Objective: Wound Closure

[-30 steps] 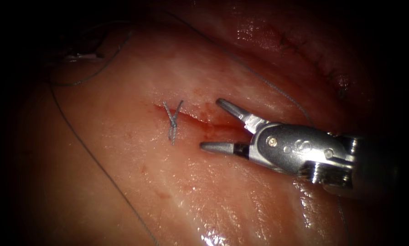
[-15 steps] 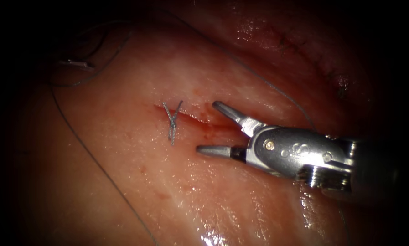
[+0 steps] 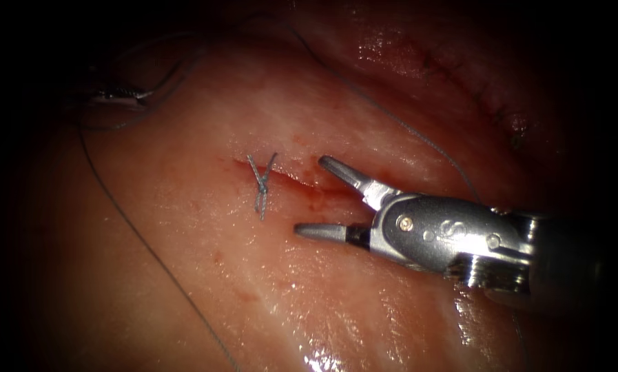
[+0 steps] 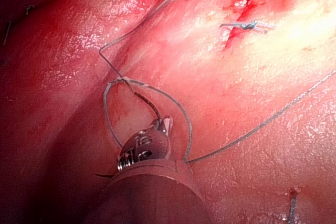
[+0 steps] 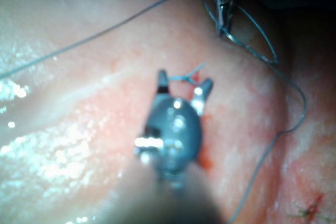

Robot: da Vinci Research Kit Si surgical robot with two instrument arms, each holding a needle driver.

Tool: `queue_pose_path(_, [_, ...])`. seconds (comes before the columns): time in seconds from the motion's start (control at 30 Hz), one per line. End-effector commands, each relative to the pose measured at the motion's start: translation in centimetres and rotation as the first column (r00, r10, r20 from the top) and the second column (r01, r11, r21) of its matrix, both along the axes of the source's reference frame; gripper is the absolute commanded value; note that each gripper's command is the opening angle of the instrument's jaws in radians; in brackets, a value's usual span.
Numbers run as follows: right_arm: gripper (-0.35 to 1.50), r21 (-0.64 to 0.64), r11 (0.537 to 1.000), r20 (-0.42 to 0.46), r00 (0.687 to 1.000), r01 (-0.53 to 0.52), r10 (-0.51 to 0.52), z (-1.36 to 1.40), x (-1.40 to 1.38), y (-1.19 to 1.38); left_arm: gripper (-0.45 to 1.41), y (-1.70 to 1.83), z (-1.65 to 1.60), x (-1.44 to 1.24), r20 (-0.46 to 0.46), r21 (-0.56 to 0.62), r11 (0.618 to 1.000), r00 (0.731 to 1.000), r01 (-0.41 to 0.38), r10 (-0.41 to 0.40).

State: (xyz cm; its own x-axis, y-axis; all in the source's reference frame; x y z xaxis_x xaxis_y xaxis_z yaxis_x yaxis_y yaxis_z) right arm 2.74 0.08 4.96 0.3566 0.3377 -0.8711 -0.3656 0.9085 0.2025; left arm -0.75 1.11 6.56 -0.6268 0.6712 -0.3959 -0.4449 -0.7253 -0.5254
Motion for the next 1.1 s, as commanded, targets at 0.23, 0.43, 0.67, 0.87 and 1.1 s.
queue_pose_path(0.23, [1.11,0.004,1.000,-0.003,1.000,-0.001,0.001,0.04,0.06,0.00,-0.45,-0.20,-0.16,-0.34,0.061,-0.006,0.999,0.997,-0.046,0.046])
queue_pose_path(0.43, [1.11,0.005,1.000,-0.005,1.000,-0.004,0.004,0.03,0.06,0.02,-0.45,-0.28,-0.25,-0.58,0.105,-0.010,0.998,0.992,-0.064,0.064])
queue_pose_path(0.67, [1.11,0.005,1.000,-0.003,1.000,-0.006,0.006,0.04,0.04,0.03,-0.45,-0.29,-0.37,-0.87,0.180,-0.016,0.997,0.981,-0.076,0.077])
queue_pose_path(0.87, [1.11,0.009,1.000,0.000,1.000,-0.008,0.008,0.04,0.03,0.09,-0.45,-0.16,-0.64,-0.94,0.253,-0.023,0.998,0.966,-0.052,0.056])
queue_pose_path(1.1, [1.11,0.058,0.997,0.005,0.999,-0.052,0.051,0.08,0.01,0.07,-0.45,-0.10,-0.97,-0.94,0.359,-0.019,0.999,0.933,-0.028,0.033])
